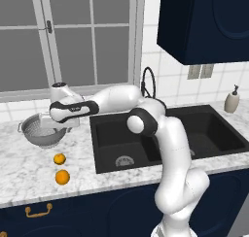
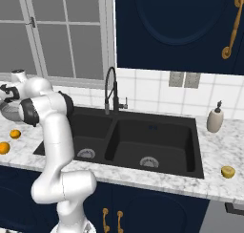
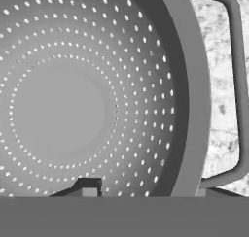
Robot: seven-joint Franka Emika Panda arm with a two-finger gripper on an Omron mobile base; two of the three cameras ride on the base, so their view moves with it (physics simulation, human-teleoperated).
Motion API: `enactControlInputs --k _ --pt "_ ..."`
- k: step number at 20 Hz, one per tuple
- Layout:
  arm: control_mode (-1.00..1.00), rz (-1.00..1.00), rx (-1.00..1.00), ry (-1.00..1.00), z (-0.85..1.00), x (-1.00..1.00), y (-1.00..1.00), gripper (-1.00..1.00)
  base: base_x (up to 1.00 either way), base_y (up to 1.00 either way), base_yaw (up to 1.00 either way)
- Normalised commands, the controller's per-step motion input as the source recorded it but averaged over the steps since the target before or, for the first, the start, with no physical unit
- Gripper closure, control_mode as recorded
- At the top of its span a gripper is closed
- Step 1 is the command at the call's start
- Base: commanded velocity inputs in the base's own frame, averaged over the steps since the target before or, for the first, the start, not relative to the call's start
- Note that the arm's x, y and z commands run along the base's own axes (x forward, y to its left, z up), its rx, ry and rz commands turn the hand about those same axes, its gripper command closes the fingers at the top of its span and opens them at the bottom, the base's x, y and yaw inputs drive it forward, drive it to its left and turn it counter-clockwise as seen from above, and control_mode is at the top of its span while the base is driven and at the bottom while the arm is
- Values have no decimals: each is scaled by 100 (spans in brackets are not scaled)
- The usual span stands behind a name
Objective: Put the colander in the sink, put the kiwi, tangerine, orange in the colander, and turn on the sink faucet and pour water over the colander.
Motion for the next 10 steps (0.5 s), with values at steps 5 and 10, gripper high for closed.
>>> enactControlInputs --k 5,10 --pt "-100 -2 0 0 1 -16 -9 100 0 0 0" --pt "-100 -19 12 0 18 -33 -53 100 0 0 0"
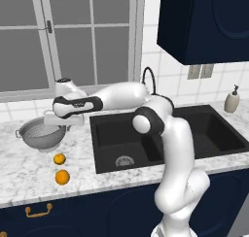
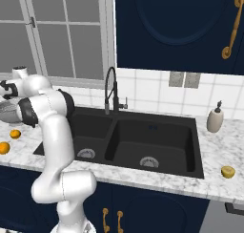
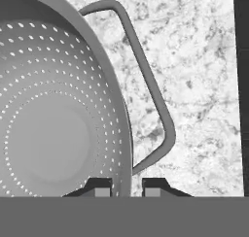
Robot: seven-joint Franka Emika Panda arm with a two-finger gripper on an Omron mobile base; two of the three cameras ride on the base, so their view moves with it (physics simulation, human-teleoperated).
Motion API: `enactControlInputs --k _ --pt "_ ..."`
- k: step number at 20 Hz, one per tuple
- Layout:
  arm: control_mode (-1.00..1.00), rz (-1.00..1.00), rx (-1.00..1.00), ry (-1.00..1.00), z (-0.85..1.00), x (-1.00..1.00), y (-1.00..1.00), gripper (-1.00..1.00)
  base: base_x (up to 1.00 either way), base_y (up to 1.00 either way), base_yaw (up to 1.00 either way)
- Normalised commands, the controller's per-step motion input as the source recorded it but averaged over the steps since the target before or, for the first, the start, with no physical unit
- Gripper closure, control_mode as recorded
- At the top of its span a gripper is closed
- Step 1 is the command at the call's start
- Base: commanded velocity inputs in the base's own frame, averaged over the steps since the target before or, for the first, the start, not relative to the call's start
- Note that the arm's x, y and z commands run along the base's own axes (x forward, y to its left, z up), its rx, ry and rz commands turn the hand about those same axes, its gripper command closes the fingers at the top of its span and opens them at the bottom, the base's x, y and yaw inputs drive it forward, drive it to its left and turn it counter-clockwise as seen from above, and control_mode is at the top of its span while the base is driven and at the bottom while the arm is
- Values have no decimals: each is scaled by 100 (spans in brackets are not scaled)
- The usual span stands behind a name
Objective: Put the colander in the sink, put the kiwi, tangerine, orange in the colander, and turn on the sink faucet and pour water over the colander.
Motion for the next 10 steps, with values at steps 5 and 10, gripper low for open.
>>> enactControlInputs --k 5,10 --pt "-100 -33 18 0 12 -25 -67 100 0 0 0" --pt "-100 -43 12 6 11 -26 -86 100 0 0 0"
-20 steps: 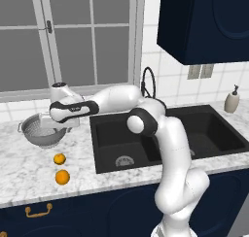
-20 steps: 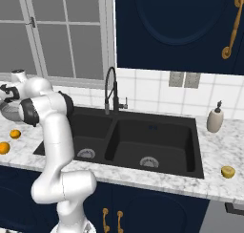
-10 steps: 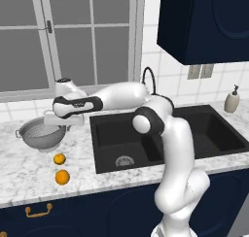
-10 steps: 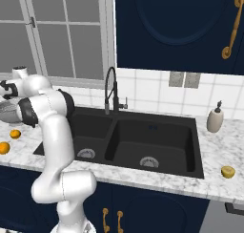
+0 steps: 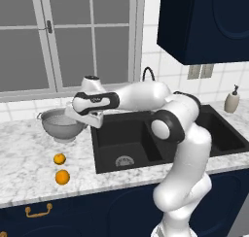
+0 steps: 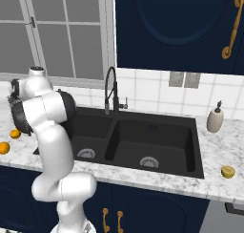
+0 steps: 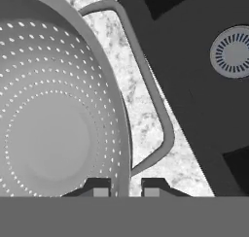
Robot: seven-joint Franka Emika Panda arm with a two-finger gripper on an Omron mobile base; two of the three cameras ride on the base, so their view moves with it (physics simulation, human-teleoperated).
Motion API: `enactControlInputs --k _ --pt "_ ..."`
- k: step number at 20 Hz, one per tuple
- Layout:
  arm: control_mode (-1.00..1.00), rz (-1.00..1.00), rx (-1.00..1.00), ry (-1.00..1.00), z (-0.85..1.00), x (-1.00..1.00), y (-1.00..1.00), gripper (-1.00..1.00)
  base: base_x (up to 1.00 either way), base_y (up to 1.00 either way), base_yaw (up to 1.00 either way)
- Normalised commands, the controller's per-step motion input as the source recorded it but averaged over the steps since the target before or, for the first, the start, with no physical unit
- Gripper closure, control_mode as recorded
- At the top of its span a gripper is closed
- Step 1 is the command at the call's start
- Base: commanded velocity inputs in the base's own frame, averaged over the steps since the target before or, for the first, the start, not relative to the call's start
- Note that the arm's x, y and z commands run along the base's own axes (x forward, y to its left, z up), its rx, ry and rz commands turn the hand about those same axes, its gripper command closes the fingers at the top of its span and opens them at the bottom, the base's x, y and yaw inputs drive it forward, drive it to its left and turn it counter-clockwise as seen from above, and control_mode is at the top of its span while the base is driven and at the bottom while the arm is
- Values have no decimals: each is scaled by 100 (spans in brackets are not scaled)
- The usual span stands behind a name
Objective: Put the colander in the sink, put the kiwi, tangerine, orange in the colander, and turn on the sink faucet and pour water over the colander.
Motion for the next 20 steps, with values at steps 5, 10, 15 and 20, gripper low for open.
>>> enactControlInputs --k 5,10,15,20 --pt "-100 -62 0 30 0 -16 -79 100 0 0 0" --pt "-100 -77 0 38 0 0 -47 100 0 0 0" --pt "-100 -71 0 32 -3 0 -35 100 0 0 0" --pt "-100 -61 -4 15 -23 0 -34 100 0 0 0"
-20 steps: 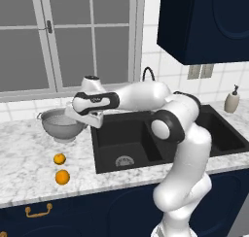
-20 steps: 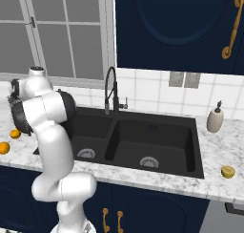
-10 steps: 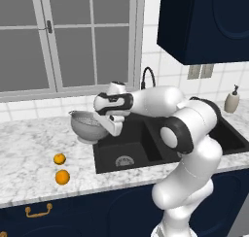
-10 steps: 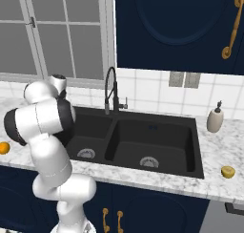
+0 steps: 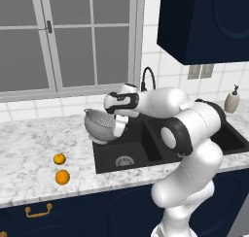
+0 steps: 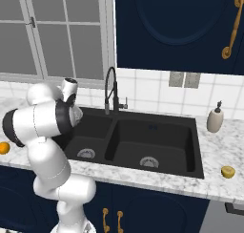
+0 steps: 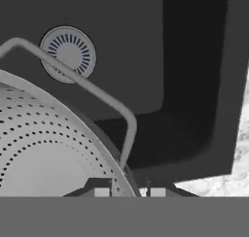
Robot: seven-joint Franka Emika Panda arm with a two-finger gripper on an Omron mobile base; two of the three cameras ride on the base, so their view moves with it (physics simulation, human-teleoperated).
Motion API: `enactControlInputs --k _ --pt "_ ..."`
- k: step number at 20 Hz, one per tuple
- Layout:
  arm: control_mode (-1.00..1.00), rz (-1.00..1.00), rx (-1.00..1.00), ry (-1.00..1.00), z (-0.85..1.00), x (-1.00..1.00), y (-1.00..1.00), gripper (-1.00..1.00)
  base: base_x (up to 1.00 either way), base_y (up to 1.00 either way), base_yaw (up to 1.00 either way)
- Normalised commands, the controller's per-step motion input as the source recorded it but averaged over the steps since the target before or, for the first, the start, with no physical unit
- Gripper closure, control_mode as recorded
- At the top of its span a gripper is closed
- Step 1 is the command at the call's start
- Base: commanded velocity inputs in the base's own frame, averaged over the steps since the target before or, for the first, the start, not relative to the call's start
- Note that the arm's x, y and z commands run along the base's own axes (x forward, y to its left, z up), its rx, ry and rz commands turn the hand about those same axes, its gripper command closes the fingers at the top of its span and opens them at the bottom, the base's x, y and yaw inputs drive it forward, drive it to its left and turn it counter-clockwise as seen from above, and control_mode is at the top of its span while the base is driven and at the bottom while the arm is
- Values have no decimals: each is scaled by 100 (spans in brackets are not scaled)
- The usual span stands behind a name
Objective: Put the colander in the sink, put the kiwi, tangerine, orange in the colander, and turn on the sink faucet and pour water over the colander.
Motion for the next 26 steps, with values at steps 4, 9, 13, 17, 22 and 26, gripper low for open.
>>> enactControlInputs --k 4,9,13,17,22,26 --pt "-100 -44 -13 6 0 0 0 100 0 0 0" --pt "-100 -45 -15 17 -4 0 -6 100 0 0 0" --pt "-100 -25 -19 9 -16 21 -4 100 0 0 0" --pt "-100 -4 -14 0 -31 22 7 100 0 0 0" --pt "-100 0 -10 1 -31 19 13 100 0 0 0" --pt "-100 0 -4 7 -40 27 0 100 0 0 0"
